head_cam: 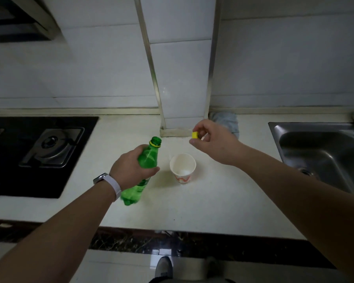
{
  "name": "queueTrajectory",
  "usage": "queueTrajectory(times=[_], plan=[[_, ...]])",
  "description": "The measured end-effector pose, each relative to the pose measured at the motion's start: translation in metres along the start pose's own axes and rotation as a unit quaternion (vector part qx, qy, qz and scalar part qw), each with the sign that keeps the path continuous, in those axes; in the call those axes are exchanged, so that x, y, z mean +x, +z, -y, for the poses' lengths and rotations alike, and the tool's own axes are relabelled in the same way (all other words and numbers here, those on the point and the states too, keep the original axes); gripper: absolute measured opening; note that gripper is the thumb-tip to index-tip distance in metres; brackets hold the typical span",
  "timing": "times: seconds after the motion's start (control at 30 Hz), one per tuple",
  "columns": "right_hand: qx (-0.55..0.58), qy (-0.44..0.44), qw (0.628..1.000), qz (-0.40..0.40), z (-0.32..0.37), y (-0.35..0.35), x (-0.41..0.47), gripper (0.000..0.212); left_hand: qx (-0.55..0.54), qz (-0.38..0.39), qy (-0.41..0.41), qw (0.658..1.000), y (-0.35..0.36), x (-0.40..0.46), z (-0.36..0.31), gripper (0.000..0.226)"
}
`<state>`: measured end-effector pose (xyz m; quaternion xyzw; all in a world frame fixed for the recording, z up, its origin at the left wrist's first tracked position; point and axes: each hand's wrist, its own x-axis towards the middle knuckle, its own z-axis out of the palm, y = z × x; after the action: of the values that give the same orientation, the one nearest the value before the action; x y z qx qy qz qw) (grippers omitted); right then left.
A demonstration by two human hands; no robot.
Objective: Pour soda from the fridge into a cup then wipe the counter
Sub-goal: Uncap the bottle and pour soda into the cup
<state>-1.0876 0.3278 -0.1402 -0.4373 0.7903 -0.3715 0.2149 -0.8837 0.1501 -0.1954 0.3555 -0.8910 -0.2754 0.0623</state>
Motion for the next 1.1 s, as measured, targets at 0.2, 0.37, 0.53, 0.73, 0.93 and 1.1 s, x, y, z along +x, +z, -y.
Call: queueTrajectory(times=[0.2, 0.37, 0.53, 0.73, 0.93, 1.1], plan=[[0.037, 0.02, 0.999, -0.004, -0.005, 0.014, -0.001, 0.021, 0.074, 0.046, 0.028, 0.996, 0.011, 0.0, 0.008, 0.078], [0.048, 0.042, 0.998, -0.018, -0.011, 0.024, -0.005, 0.022, 0.112, 0.073, 0.053, 0.99, 0.018, 0.007, 0.012, 0.078], [0.039, 0.067, 0.997, -0.023, -0.017, 0.026, -0.012, 0.026, 0.142, 0.104, 0.068, 0.982, 0.022, 0.013, 0.015, 0.077], [0.036, 0.073, 0.996, -0.034, -0.024, 0.025, -0.019, 0.027, 0.152, 0.139, 0.09, 0.974, 0.023, 0.022, 0.012, 0.065], [0.022, 0.078, 0.996, -0.029, -0.024, 0.022, -0.02, 0.028, 0.175, 0.163, 0.096, 0.966, 0.026, 0.029, 0.008, 0.066], [0.016, 0.084, 0.996, -0.029, -0.028, 0.02, -0.02, 0.028, 0.211, 0.181, 0.096, 0.956, 0.029, 0.035, 0.004, 0.071]])
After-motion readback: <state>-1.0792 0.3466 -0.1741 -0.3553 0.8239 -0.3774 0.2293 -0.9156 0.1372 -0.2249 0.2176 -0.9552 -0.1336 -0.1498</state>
